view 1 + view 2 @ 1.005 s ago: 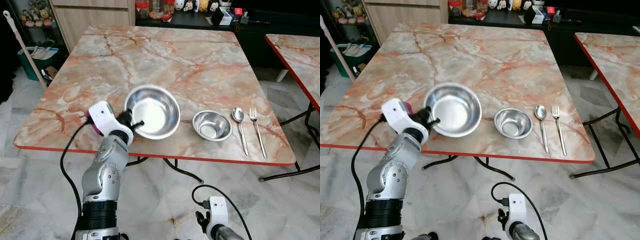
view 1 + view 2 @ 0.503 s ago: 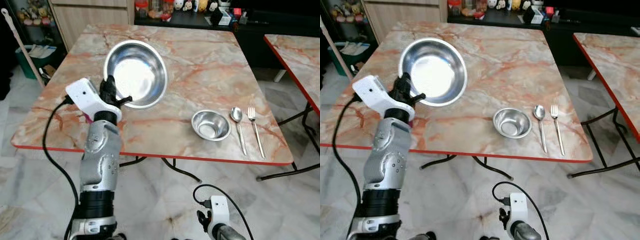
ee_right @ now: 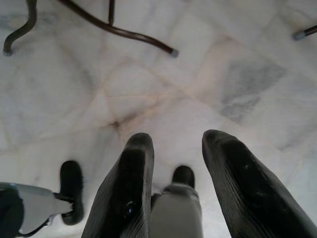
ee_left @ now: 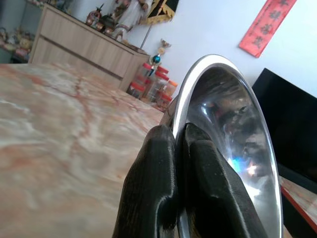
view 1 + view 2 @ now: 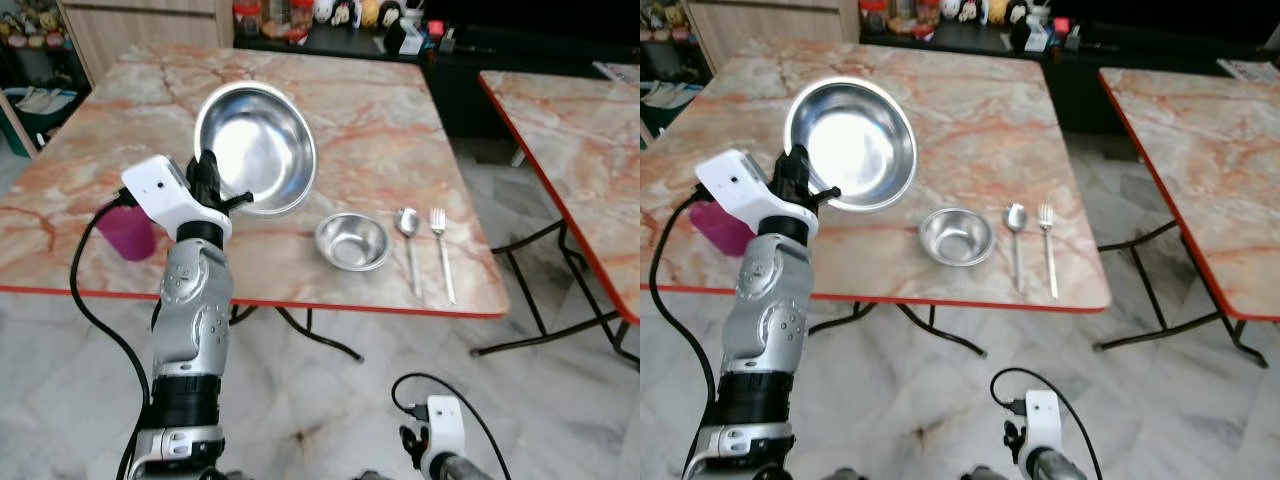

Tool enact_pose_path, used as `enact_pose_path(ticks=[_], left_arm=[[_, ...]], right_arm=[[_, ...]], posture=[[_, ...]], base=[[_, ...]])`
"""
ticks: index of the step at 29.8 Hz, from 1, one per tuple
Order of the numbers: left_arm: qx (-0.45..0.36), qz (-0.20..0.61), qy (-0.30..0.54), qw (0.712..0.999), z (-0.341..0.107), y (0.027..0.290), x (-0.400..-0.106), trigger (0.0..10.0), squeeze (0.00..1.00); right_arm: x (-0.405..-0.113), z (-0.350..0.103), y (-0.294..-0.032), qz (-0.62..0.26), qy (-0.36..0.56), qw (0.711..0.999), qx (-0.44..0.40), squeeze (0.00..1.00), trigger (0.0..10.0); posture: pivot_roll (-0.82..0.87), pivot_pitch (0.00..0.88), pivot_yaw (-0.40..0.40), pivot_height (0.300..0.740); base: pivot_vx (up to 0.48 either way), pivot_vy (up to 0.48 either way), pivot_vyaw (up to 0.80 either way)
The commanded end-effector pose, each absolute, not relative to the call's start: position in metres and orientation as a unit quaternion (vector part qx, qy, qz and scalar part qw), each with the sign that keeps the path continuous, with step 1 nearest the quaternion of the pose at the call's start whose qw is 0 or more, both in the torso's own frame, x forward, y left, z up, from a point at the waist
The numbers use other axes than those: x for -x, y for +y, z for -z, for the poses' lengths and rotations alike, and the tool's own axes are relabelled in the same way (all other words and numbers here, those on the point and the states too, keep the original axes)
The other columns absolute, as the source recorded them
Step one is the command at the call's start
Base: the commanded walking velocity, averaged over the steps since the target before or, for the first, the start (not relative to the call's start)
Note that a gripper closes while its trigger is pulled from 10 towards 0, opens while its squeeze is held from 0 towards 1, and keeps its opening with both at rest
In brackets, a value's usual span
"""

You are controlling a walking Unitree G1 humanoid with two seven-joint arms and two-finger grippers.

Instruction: Setting the table

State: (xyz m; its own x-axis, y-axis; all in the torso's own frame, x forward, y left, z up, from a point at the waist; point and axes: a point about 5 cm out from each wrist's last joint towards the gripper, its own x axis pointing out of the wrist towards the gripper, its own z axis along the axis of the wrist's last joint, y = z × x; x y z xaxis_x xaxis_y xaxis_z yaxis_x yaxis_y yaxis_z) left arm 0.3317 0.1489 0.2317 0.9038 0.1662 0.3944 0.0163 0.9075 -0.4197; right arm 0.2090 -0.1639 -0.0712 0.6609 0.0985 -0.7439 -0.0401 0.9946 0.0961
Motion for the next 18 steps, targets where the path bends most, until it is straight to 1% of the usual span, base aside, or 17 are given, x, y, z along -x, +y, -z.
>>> enact_pose_path(ticks=[1, 8, 15, 18], left_arm=[[0.204, -0.03, -0.231, 0.951, -0.24, 0.142, -0.331, 10.0, 0.0], [0.204, -0.029, -0.253, 0.945, -0.25, 0.144, -0.331, 10.0, 0.0], [0.2, -0.023, -0.253, 0.946, -0.252, 0.138, -0.332, 10.0, 0.0], [0.201, -0.024, -0.249, 0.947, -0.25, 0.138, -0.332, 10.0, 0.0]], right_arm=[[-0.203, 0.074, -0.173, -0.024, 0.417, 0.908, -0.035, 0.0, 10.0], [-0.204, 0.073, -0.17, -0.032, 0.416, 0.908, -0.034, 0.0, 10.0], [-0.203, 0.074, -0.17, -0.031, 0.414, 0.909, -0.031, 0.0, 10.0], [-0.202, 0.075, -0.17, -0.029, 0.415, 0.909, -0.029, 0.0, 10.0]], posture=[[0.1, 0.105, -0.084, 0.74], [0.1, 0.094, -0.08, 0.74], [0.08, 0.137, -0.078, 0.74], [0.08, 0.142, -0.077, 0.74]], base=[[0.0, -0.469, 0.0], [0.0, -0.464, 0.0], [0.0, -0.454, 0.0], [0.0, -0.442, 0.42]])
